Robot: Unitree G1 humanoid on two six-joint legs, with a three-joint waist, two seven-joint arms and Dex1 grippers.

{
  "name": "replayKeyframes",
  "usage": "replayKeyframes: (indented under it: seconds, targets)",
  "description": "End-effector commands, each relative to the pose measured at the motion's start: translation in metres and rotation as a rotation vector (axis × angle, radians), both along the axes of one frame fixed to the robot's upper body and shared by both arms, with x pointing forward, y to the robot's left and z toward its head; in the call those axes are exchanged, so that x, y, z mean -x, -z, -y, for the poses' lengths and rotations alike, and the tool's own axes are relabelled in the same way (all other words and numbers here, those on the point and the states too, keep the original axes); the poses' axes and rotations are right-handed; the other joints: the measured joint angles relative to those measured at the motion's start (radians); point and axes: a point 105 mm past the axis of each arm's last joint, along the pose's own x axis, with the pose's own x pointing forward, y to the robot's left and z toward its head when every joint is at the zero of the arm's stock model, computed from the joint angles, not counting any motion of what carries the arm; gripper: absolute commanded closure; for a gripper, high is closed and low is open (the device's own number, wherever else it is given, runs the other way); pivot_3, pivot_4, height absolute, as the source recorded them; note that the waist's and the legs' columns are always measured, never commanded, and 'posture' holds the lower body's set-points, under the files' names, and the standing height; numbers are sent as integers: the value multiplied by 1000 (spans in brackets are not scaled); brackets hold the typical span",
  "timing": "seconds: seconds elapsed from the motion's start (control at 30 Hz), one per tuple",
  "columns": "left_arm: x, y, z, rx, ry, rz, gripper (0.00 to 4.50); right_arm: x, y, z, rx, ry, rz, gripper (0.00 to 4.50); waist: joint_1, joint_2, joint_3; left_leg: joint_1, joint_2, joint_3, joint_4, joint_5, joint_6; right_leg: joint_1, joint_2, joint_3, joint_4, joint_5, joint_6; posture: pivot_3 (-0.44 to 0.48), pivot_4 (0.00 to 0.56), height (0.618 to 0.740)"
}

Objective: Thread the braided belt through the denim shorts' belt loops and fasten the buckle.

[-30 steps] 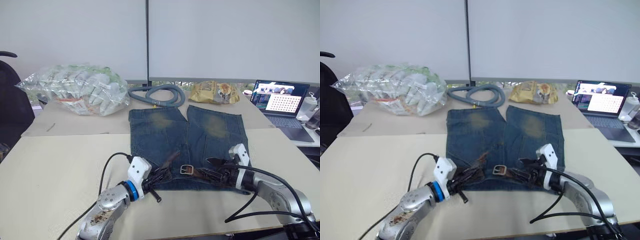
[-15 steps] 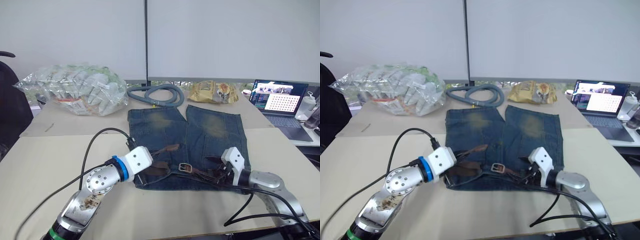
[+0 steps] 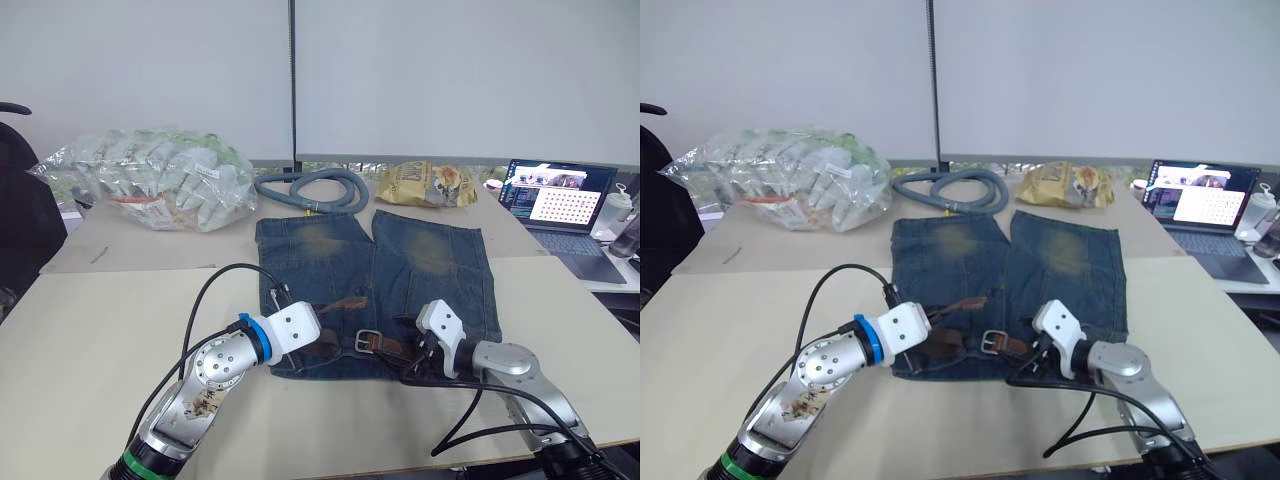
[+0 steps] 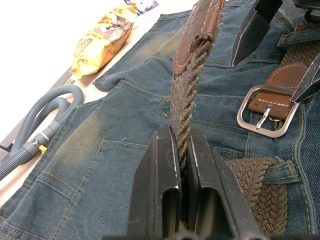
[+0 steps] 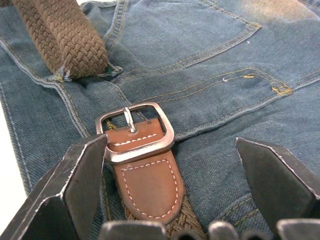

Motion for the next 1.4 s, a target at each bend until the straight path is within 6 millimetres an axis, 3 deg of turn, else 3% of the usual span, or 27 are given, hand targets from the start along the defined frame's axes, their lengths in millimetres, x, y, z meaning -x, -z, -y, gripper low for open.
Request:
replayKeyframes:
  seconds: [0.03,0.2,0.47,0.57,0.93,1.23,1.4]
  targets:
    - [0,-7,-4,8,-16,27,4500,4,3,6,18,6,-34,33,1,0,0,0,0,0,0,0,0,0,0,0,0,0,0,0,150,740]
    - [-4,-6,-6,9,-31,19,4500,10,1,5,12,-18,-53,33,1,0,0,0,0,0,0,0,0,0,0,0,0,0,0,0,150,740]
    - [-4,-2,-4,9,-21,8,4500,-1,0,18,34,58,-26,33,0,0,0,0,0,0,0,0,0,0,0,0,0,0,0,0,150,740]
    - [-5,0,-3,6,-20,3,4500,-3,-3,17,17,73,-13,791,0,0,0,0,0,0,0,0,0,0,0,0,0,0,0,0,150,740]
    - [-18,23,-5,-54,-77,-82,4500,5,-13,7,-124,109,-4,4466,1,0,0,0,0,0,0,0,1,0,0,0,0,0,0,0,150,740]
    - [-17,39,23,-50,-16,-221,4500,3,-24,-7,-223,139,34,4467,-2,0,0,0,0,0,0,1,2,0,0,0,1,0,0,0,150,740]
    - [-16,50,21,-49,-45,-303,4500,0,-33,-18,-298,162,56,4467,-11,0,0,0,1,0,0,3,5,-1,1,0,1,0,0,0,150,740]
